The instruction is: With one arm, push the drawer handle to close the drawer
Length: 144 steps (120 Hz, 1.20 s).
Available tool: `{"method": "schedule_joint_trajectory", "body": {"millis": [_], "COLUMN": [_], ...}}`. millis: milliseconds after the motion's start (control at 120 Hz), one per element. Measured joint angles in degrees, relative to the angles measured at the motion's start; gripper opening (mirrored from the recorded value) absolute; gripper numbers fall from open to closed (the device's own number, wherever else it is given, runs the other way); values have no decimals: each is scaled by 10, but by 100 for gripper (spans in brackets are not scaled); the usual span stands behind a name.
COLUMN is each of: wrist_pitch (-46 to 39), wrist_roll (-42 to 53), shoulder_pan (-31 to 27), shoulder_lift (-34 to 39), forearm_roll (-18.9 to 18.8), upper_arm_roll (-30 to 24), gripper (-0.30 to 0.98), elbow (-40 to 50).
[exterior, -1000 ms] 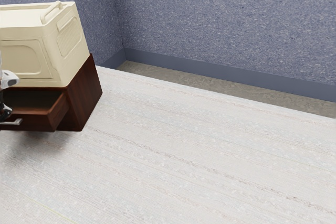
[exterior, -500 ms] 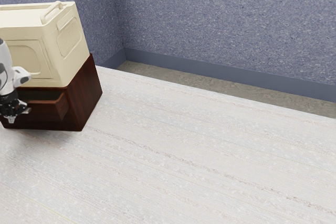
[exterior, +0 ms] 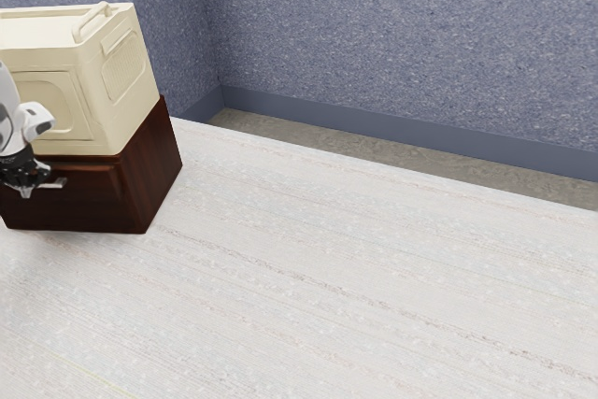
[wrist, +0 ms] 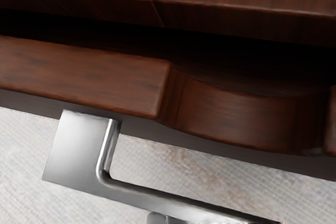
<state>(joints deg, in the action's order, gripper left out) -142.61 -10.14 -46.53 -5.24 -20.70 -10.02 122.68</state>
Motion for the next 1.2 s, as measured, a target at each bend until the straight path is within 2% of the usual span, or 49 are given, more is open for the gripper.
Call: {"method": "schedule_joint_trajectory", "body": {"millis": [533,625,742,892,1008,1108,1200], "wrist_pitch": [-51,-42,-3,41,60,77,100], "wrist_roll": [28,33,33,34,37,68,109], "shoulder_pan": [-9,-4,-2,-11,-10,-18,-20], "shoulder_lift": [-33,-21,33,110,150,196,219], "forearm_roll": [-7,-2,10,32,43,102,133], "upper_arm_roll": [1,-14,-18,-23,-30,-25,-23], "gripper": [-10,-10,-9,4,27,43,52], "elbow": [-22,-10,29,104,131,146,147]}}
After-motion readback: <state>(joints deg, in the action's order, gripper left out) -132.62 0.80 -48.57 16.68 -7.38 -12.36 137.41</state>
